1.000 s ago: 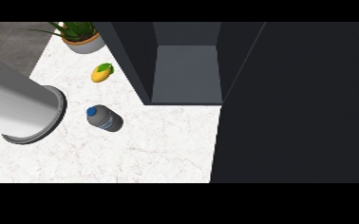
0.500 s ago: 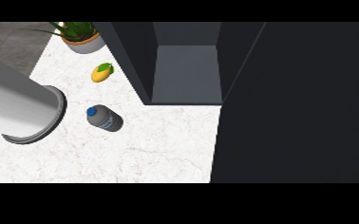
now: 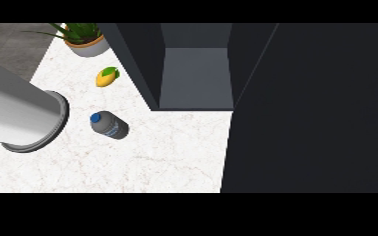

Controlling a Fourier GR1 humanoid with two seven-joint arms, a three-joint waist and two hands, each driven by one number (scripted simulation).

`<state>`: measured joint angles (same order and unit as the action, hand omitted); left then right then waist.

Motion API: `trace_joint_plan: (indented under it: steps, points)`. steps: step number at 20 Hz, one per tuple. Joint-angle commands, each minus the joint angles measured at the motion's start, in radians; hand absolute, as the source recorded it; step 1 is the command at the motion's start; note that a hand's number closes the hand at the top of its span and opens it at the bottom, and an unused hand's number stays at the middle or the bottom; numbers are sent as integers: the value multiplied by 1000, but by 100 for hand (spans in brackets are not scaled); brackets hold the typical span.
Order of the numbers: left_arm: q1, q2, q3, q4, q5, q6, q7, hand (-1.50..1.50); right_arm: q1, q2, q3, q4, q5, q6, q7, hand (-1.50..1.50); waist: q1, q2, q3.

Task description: Pick up the bottled water, place it into the cabinet and close the cabinet

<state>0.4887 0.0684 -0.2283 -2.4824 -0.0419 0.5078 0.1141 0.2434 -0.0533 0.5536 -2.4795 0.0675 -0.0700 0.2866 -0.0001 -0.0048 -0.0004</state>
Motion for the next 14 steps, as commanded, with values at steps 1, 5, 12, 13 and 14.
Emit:
trace_joint_plan:
  steps: [1, 5, 12, 13, 14]
  points:
    - [12, 32, 61, -118, 19, -12, 43, -150, 14, -39, 5, -144, 79, -16, 87, -150, 0, 0, 0]
    - [-37, 17, 84, 20, 49, -31, -1, -150, 61, -55, 67, -92, 127, -34, -15, -150, -6, 1, 0]
    - [-143, -11, 111, 218, 44, -33, -65, -150, -24, -71, 48, -117, 123, -75, 81, -150, -8, 3, -1]
    - [-180, -31, 76, 244, -24, 6, -55, -150, 52, -119, 37, -112, 64, -37, -18, -150, -15, 3, 1]
    - [-198, -3, 153, 266, 46, -29, -53, -150, -21, -70, 63, -108, 123, -86, 67, -150, -8, 4, -1]
